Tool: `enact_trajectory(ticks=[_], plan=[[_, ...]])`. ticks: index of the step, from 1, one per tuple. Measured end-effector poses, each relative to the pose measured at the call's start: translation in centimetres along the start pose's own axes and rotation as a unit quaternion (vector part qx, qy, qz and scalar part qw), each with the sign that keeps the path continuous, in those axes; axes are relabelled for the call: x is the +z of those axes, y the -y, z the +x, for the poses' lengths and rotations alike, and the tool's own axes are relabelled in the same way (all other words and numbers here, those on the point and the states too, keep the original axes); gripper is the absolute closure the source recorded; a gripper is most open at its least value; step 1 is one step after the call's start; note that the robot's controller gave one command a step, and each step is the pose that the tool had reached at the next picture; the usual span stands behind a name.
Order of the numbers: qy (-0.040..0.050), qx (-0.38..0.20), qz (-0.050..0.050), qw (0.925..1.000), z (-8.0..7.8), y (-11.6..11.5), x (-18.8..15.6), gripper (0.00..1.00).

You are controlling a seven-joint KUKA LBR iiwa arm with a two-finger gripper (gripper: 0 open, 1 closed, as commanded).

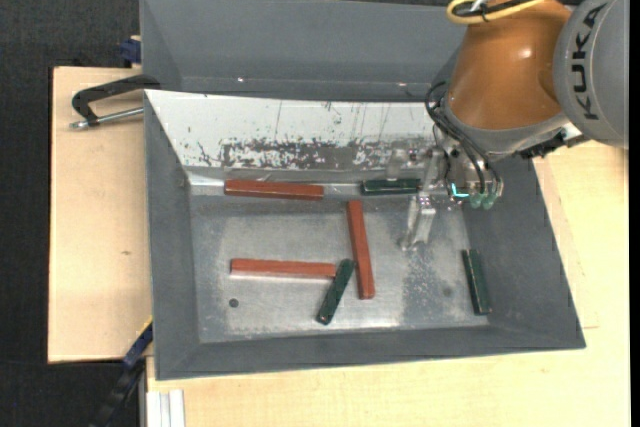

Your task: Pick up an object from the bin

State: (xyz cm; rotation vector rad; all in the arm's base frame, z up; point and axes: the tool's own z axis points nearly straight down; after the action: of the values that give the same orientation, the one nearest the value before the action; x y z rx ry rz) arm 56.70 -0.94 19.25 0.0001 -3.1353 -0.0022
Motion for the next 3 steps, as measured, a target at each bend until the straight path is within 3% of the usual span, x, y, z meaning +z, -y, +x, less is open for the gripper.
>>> enact_trajectory(ticks=[1, 2, 3], plan=[[0.0044, 0.000, 0.000, 1.0000, -0.2, 0.0, -0.5, 0.00], [0.0073, -0.032, 0.001, 0.9995, -0.3, -0.6, 2.8, 0.00], [0.0050, -0.126, 0.001, 0.9920, -0.6, -3.4, 7.9, 0.00]])
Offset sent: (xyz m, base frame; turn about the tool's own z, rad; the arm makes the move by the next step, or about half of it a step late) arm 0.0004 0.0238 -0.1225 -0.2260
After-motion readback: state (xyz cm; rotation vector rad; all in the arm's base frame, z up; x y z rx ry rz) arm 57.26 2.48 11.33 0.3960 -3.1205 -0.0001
